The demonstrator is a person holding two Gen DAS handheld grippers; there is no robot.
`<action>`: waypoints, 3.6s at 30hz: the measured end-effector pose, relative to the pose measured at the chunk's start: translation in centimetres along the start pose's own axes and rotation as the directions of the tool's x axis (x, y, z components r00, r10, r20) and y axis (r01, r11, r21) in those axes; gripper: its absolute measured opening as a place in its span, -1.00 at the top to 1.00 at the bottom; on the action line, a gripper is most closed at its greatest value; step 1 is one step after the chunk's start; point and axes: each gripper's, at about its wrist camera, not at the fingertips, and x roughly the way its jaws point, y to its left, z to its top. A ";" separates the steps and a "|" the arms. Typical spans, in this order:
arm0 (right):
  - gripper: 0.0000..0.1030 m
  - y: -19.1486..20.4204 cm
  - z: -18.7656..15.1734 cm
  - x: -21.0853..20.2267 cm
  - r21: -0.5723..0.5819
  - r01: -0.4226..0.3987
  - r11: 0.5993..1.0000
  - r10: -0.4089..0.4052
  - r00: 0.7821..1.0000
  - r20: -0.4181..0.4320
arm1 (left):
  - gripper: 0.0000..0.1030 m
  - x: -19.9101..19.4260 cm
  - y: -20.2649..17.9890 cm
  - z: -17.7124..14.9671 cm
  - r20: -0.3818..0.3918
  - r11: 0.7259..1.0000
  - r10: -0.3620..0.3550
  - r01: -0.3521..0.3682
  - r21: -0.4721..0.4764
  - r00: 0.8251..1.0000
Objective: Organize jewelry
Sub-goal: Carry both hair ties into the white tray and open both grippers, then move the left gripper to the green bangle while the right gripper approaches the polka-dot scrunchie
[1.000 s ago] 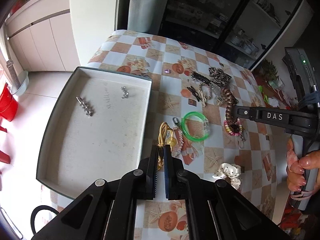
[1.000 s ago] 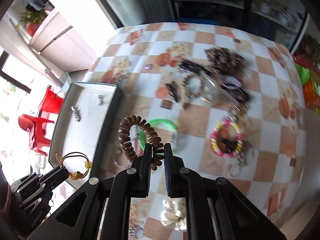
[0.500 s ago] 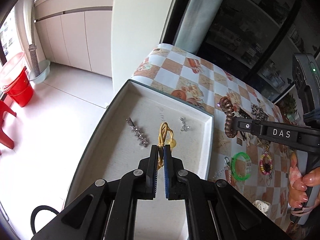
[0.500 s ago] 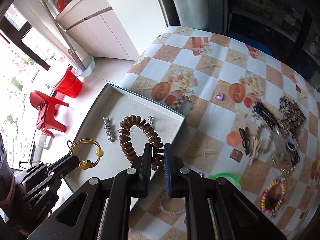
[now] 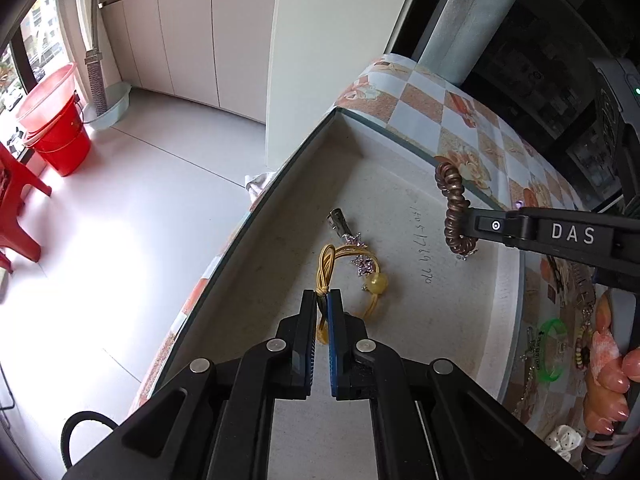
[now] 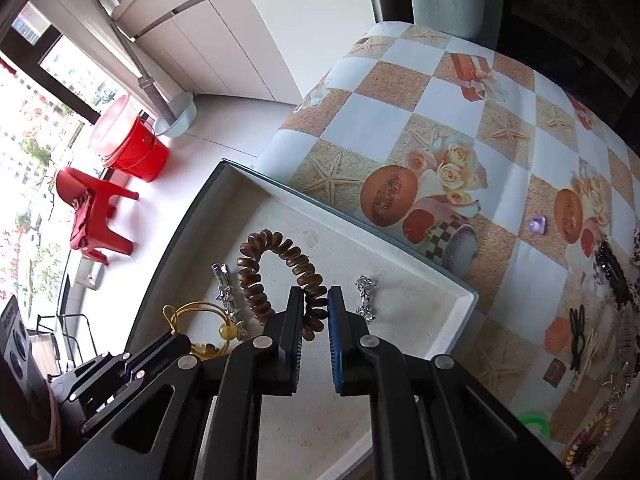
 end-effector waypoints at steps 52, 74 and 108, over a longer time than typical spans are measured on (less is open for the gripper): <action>-0.31 -7.6 -8.4 -9.2 0.228 -0.112 0.967 0.094 0.992 0.087 | -1.00 -1.7 -5.6 -2.0 0.060 0.934 0.256 -0.263 0.241 0.965; -0.72 -18.7 -20.6 -16.5 0.488 -0.077 0.870 0.020 0.992 0.122 | -1.00 -5.5 -17.6 -8.5 0.001 0.892 0.106 -0.096 0.443 0.994; -0.99 -18.0 -30.0 -12.5 0.487 0.082 0.869 -0.071 0.997 -0.041 | -0.78 -1.6 -26.0 -8.8 -0.148 0.871 -0.068 0.131 0.473 0.987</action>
